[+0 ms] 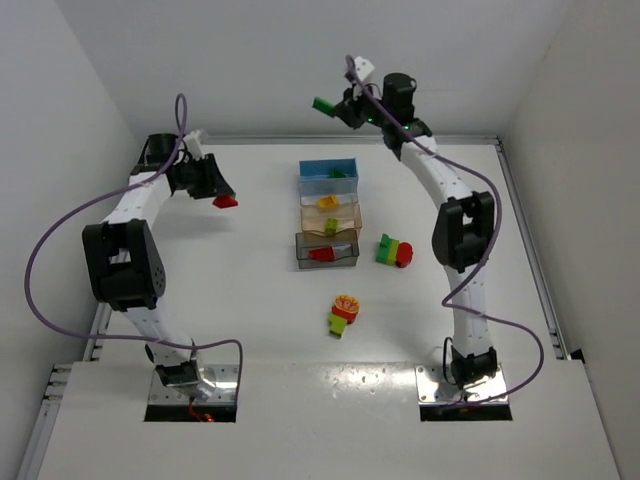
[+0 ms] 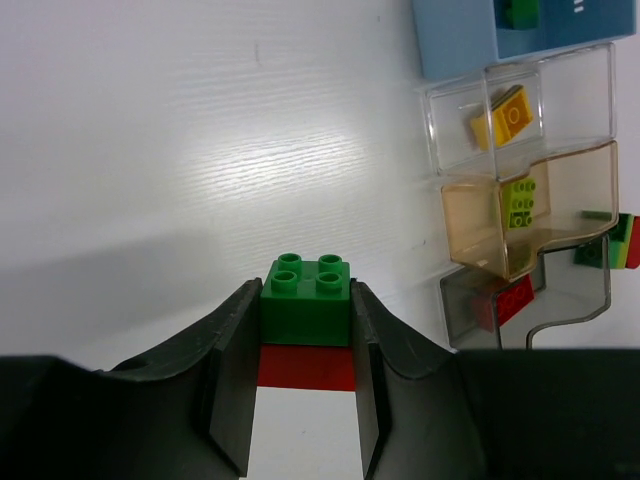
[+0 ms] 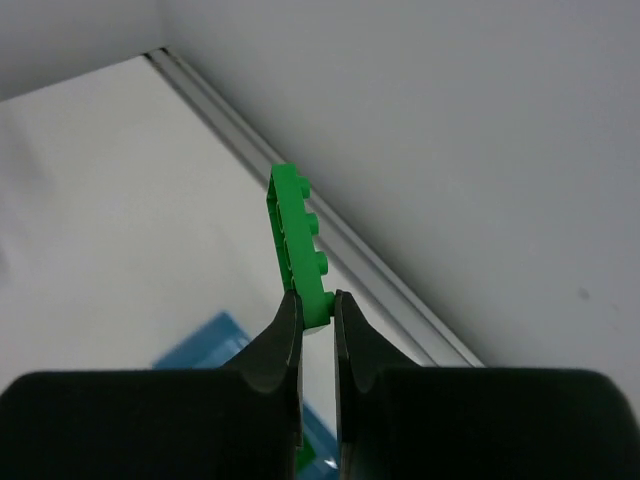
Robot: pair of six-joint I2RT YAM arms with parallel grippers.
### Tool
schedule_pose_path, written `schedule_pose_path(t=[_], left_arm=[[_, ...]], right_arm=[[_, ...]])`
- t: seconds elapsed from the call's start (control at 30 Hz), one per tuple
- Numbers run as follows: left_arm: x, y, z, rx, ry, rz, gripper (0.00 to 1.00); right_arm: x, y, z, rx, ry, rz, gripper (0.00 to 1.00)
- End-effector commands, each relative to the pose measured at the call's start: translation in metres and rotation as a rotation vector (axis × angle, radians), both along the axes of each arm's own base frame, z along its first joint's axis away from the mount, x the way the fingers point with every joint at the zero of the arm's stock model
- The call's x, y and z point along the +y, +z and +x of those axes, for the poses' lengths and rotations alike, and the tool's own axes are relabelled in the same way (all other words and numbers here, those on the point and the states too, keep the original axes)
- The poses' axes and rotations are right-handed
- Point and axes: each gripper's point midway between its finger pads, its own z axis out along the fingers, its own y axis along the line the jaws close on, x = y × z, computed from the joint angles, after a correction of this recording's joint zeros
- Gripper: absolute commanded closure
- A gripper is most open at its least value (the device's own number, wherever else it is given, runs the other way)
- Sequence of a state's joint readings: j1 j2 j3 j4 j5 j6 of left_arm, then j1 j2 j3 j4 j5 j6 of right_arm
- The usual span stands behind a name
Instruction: Sort the legos into containers by color
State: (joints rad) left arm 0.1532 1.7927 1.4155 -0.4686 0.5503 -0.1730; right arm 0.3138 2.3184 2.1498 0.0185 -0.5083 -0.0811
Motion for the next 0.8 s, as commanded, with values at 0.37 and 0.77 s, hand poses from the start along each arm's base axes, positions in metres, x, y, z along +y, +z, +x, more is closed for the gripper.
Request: schedule_pose_path(t=[0.37,0.77], left_arm=[[-0.014,0.021,0.022,-0.065,-0.033,-0.013,0.85],[-0.018,0.013,0.022,-0.047,-0.042,-0.016,0.85]], right_arm=[[-0.033,-0.077,-0.013,0.170,0.149,-0.106,1.00],[-0.044,-0.129,-0.029,0.243,0.197,-0.243,1.00]])
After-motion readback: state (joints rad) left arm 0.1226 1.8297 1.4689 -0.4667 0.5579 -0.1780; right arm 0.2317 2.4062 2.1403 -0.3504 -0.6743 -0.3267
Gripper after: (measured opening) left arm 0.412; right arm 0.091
